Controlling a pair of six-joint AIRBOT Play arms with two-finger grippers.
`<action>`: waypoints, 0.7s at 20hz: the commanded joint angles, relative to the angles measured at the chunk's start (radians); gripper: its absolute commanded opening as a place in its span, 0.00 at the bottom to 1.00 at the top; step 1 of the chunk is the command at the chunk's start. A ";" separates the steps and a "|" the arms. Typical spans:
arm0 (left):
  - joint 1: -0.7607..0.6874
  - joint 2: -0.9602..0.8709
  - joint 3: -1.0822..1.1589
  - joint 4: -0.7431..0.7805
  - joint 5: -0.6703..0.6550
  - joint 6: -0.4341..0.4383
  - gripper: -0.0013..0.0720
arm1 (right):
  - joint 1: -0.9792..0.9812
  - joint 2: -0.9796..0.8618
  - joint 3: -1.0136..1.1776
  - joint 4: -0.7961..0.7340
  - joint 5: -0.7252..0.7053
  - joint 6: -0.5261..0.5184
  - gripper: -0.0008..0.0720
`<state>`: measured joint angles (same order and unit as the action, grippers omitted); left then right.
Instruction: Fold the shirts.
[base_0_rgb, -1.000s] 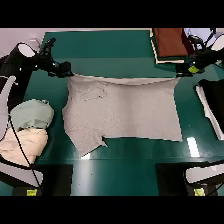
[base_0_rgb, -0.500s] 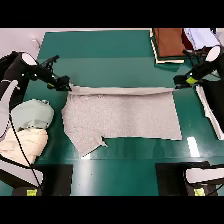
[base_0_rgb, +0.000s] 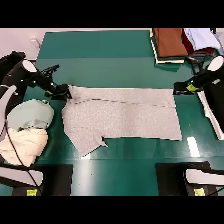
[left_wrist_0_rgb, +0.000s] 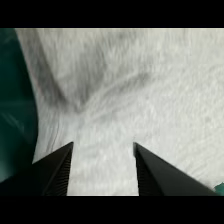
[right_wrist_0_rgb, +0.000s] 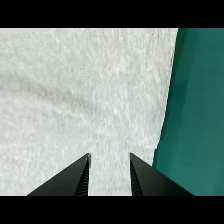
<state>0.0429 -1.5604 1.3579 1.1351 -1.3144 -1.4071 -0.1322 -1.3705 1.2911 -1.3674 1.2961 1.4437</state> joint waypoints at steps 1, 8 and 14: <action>-0.001 0.187 -0.154 0.106 0.009 -0.041 0.64 | -0.014 0.133 -0.088 0.041 -0.004 0.002 0.41; -0.001 0.553 -0.706 0.025 0.104 -0.088 0.64 | -0.013 0.303 -0.252 0.041 -0.006 -0.005 0.54; -0.001 0.570 -0.887 -0.171 0.254 -0.050 0.64 | -0.013 0.329 -0.252 0.042 -0.003 -0.005 0.54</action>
<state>0.0425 -1.0100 0.5552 1.0626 -1.1477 -1.4788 -0.1452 -1.0561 1.0458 -1.3270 1.2869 1.4384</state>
